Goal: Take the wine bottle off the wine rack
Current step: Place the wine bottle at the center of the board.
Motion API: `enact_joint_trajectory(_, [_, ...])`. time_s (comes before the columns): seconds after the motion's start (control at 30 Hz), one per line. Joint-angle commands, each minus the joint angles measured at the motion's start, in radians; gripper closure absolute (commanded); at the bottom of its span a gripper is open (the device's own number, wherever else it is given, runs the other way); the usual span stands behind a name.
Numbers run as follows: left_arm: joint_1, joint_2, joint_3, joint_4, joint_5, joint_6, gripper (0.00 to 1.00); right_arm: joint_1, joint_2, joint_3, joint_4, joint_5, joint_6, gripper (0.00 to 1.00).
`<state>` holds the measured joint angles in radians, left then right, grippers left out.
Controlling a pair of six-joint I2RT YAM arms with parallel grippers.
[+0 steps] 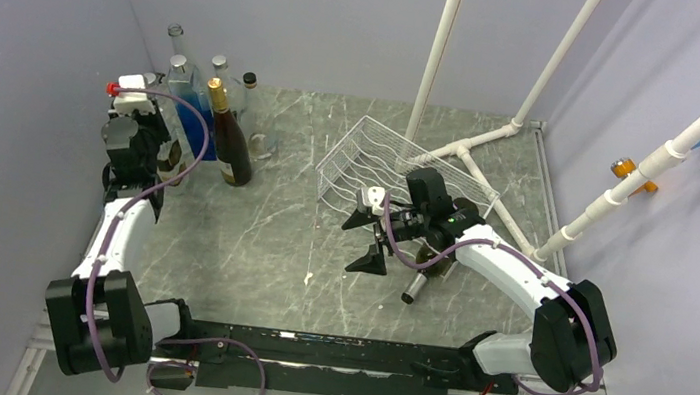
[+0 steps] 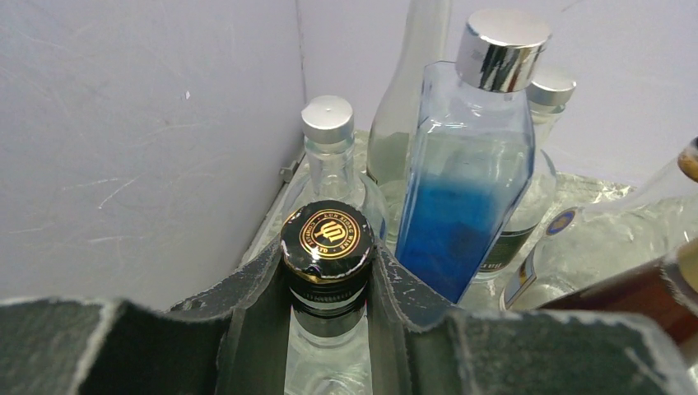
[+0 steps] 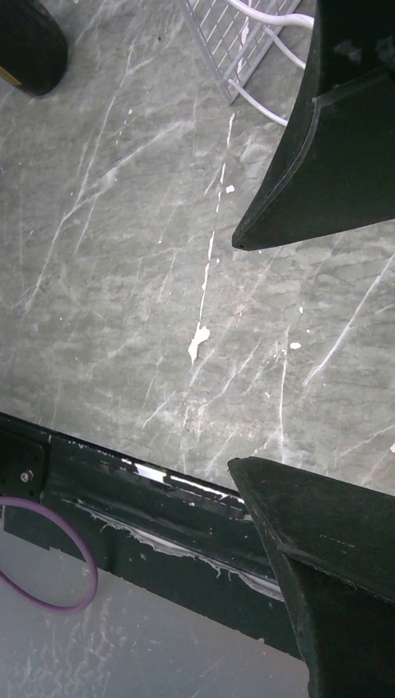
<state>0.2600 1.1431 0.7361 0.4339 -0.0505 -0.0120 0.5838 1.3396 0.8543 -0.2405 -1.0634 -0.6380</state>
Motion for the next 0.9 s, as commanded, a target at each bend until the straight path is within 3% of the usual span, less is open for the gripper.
enact_joint_trajectory(0.0, [0.025, 0.003, 0.101, 0.233, 0.041, -0.032, 1.0, -0.003, -0.026, 0.046, 0.0, -0.012, -0.031, 0.0])
enact_joint_trajectory(0.23, [0.044, 0.046, 0.096, 0.244, 0.036, -0.025, 0.99, -0.004, -0.02, 0.048, -0.006, -0.011, -0.039, 0.0])
enact_joint_trajectory(0.6, [0.045, 0.049, 0.046, 0.252, 0.028, -0.012, 0.42, -0.003, -0.024, 0.049, -0.01, -0.01, -0.043, 0.0])
enact_joint_trajectory(0.87, [0.045, 0.016, 0.037, 0.218, -0.014, -0.019, 0.19, -0.004, -0.031, 0.049, -0.014, -0.009, -0.046, 0.0])
